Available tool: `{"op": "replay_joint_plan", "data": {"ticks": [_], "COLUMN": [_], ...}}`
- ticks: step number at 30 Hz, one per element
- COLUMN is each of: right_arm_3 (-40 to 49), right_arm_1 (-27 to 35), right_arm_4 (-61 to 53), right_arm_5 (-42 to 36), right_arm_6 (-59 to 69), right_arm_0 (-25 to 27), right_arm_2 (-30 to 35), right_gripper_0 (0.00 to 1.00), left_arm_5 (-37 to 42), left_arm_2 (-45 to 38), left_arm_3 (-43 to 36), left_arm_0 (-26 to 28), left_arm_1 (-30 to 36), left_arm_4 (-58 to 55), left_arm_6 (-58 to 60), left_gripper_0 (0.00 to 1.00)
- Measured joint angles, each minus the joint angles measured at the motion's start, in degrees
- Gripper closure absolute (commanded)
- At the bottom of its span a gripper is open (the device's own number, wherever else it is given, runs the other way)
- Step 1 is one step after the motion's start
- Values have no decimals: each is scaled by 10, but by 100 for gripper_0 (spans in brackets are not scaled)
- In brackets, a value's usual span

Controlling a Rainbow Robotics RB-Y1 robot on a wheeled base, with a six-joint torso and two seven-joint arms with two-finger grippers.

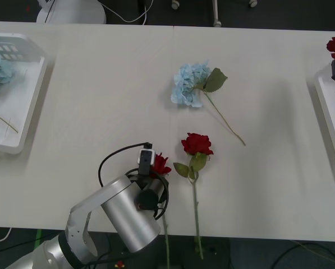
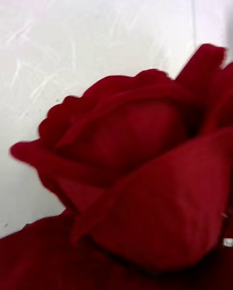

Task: Put the red flowers into the right box and the blue flowers into the left box

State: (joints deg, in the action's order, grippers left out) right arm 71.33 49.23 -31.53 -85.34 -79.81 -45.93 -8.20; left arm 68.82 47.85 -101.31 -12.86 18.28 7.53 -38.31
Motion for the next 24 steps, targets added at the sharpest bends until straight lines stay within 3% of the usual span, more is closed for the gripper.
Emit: {"op": "replay_joint_plan", "data": {"ticks": [2,3,4,9,14,19,24], "right_arm_3": [-36,-51,-64,-96,-129,-188,-243], "right_arm_1": [0,0,0,0,0,0,0], "right_arm_4": [7,14,23,97,177,229,235], "right_arm_5": [43,59,71,124,172,231,310], "right_arm_6": [-1,-5,-21,-231,-259,-401,-395], "right_arm_0": [-12,-16,-21,-27,-27,-27,-24], "right_arm_2": [1,1,1,2,2,2,2], "right_gripper_0": [100,100,100,100,100,100,100], "left_arm_5": [4,6,8,10,11,13,60], "left_arm_2": [0,0,0,0,0,0,-15], "left_arm_3": [0,1,1,3,3,2,-26], "left_arm_0": [0,0,0,0,0,0,0], "left_arm_1": [0,0,0,0,0,0,1], "left_arm_4": [2,4,4,5,6,7,7], "left_arm_6": [0,0,0,0,0,0,0], "left_gripper_0": [62,90,99,100,100,100,100]}}
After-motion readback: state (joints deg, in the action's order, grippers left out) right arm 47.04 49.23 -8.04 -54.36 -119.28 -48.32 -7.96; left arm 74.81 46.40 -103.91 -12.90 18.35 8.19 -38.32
